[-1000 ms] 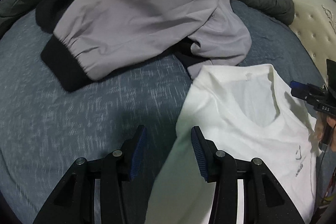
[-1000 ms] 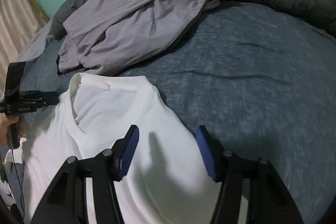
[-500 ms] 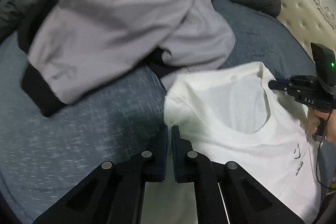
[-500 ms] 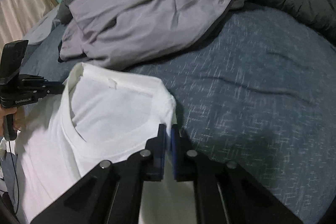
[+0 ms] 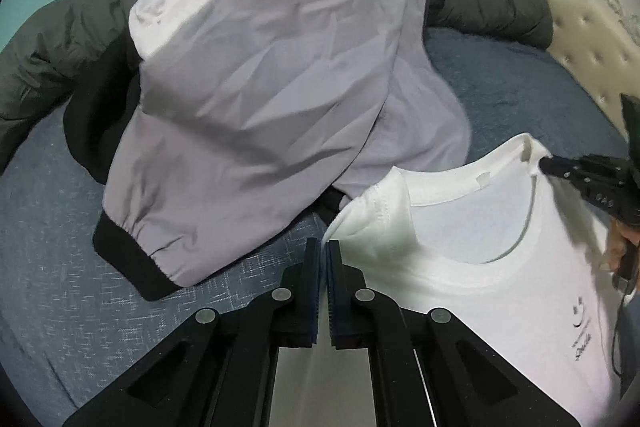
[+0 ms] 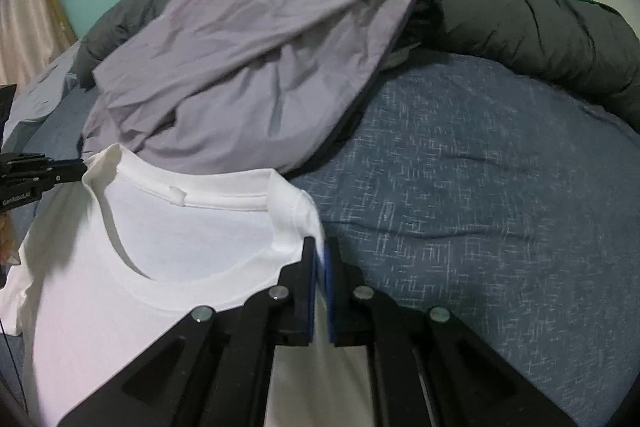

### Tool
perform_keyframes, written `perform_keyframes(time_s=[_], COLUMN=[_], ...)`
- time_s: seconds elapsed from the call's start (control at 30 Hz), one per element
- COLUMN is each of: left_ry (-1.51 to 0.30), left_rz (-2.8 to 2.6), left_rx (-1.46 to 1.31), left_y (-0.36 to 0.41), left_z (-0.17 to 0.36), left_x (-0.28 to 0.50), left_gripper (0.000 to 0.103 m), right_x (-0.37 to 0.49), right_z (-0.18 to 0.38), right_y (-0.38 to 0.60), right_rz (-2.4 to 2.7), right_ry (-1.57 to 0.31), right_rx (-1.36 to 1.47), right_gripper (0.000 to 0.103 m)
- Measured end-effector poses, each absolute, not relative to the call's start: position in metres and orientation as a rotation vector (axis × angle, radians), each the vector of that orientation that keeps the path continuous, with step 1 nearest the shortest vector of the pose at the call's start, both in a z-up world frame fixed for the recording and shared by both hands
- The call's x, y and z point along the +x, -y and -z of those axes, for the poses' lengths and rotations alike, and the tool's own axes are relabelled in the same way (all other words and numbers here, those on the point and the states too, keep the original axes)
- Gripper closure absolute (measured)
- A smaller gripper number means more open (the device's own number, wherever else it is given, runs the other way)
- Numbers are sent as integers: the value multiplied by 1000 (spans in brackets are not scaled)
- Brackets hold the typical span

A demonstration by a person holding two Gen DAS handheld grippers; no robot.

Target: Fold clothes

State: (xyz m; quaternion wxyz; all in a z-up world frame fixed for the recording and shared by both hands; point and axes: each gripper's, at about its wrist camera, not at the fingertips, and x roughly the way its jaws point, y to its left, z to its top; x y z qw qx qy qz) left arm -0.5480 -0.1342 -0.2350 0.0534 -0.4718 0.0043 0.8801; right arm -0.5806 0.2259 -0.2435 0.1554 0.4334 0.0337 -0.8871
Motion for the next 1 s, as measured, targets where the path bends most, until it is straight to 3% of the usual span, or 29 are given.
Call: perform_keyframes(time_s=[0.27, 0.43, 0.5, 0.53, 0.57, 0.63, 1.0], left_ry=[5, 12, 28, 66, 103, 153, 186], left_rz=[-2656, -2671, -2704, -2717, -2730, -2751, -2707], left_rx=[-1514, -1499, -1492, -1478, -1464, -1442, -1498], left_y=[136, 138, 143, 149, 154, 164, 195], left_z=[278, 284, 277, 270, 264, 251, 223], left_x=[-564, -562, -559, -556, -552, -541, -445], left_gripper=[100, 94, 66, 63, 63, 63, 63], right_x=[-597, -599, -598, -594, -587, -573, -430], right_z=[279, 282, 273, 267, 260, 246, 220], right_y=[-226, -234, -244, -249, -255, -265, -291], right_rz=[2535, 2536, 2576, 2600, 2622, 2664, 2545], right_ry=[-82, 0, 65, 86, 109, 154, 473], right_rx=[1324, 1291, 1268, 1249, 1226, 1179, 1085], right_gripper=[100, 98, 95, 88, 79, 71, 68])
